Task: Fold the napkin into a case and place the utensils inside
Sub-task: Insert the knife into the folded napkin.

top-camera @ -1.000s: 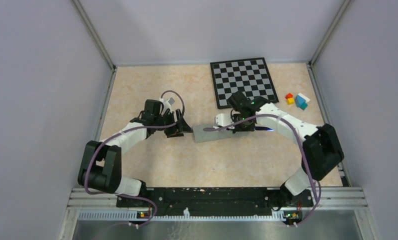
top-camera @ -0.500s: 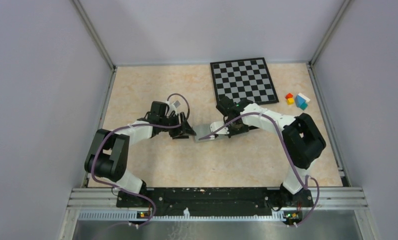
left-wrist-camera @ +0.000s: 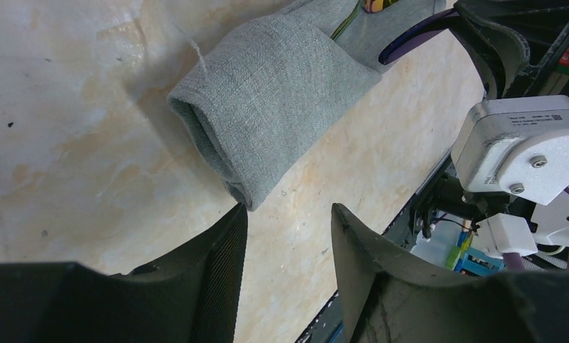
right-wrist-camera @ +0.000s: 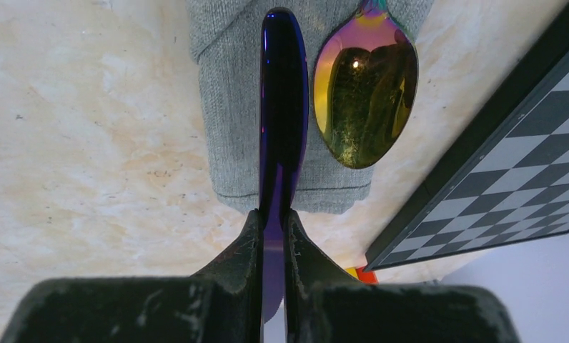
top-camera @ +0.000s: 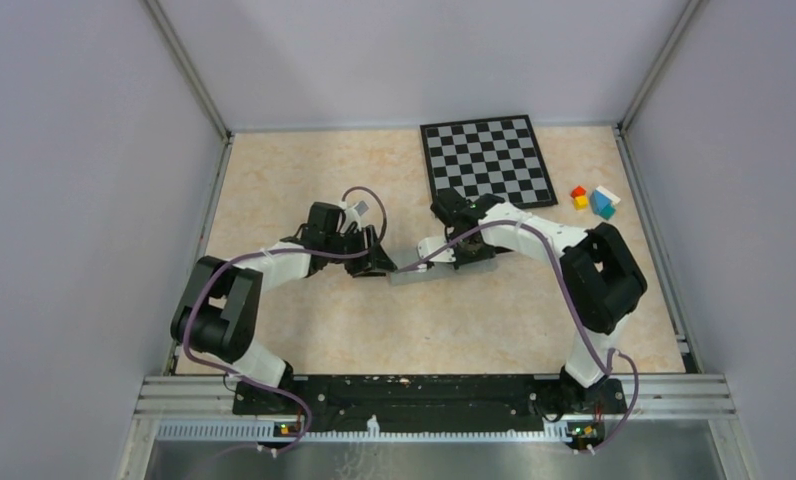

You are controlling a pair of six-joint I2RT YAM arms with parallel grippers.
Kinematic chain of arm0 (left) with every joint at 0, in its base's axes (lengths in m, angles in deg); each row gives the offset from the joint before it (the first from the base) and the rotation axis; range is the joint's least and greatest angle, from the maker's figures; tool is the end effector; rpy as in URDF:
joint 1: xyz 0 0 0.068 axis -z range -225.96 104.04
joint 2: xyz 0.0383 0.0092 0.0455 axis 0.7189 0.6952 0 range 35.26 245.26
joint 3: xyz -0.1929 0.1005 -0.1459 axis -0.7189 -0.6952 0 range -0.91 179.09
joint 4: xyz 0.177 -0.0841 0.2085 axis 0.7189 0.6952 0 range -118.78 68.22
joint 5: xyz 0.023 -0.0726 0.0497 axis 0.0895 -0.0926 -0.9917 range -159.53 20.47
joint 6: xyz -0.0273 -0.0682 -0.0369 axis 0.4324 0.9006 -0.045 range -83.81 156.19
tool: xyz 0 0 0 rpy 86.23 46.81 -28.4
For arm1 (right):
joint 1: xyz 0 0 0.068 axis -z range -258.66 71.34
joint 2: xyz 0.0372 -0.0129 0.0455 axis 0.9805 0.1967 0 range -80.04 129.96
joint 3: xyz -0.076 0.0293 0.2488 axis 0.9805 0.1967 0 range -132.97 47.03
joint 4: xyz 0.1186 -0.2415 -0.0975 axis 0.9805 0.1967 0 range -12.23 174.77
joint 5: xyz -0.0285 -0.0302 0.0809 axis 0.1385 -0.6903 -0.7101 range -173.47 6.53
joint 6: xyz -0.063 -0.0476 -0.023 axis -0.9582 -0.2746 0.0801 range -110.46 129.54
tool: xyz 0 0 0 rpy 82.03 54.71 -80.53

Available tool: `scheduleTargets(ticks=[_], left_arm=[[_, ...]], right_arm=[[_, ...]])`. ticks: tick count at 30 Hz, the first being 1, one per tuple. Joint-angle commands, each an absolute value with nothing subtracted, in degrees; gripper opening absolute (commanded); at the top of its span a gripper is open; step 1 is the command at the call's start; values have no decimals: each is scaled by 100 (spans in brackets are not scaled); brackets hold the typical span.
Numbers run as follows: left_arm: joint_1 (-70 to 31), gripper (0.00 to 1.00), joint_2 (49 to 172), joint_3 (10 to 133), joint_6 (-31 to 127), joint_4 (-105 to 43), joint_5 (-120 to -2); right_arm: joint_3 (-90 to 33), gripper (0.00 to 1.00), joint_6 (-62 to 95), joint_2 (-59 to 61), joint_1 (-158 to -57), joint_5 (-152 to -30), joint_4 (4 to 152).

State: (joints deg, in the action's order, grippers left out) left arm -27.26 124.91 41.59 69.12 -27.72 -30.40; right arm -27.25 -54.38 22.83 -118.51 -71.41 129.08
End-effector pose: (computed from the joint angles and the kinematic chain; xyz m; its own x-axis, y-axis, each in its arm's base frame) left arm 0.3012 -0.1496 0.1117 -0.9445 -0.1255 -0.3037 0.1593 0.6334 -0.7572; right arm 0.2924 0.2247 0.1408 0.2054 -0.9727 0.1076 -0.9420 -0.2263 -0.2479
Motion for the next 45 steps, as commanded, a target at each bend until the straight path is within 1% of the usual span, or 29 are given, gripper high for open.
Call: scheduleTargets(ticks=[1, 5, 10, 20, 35, 45], left_arm=[[-2681, 51, 12697, 4097, 6943, -3143, -3064], [-2675, 45, 12798, 4050, 6988, -3264, -3079], [-2670, 44, 12835, 4009, 7004, -3317, -3079], [-2663, 34, 13037, 3870, 7012, -3516, -3187], [-2628, 26, 13185, 3849, 7014, -3613, -3208], [-2604, 25, 13225, 3861, 7021, -3634, -3213]], right_arm=[[-3017, 0, -5524, 2401, -11846, -7217, 12779], [-3031, 0, -5533, 2422, -11871, -7437, 12763], [-2988, 0, -5515, 2472, -11891, -7527, 12682], [-3033, 0, -5502, 2511, -11997, -7751, 12606], [-3415, 0, -5427, 2885, -12221, -7943, 12599], [-3661, 0, -5354, 3130, -12417, -8106, 12568]])
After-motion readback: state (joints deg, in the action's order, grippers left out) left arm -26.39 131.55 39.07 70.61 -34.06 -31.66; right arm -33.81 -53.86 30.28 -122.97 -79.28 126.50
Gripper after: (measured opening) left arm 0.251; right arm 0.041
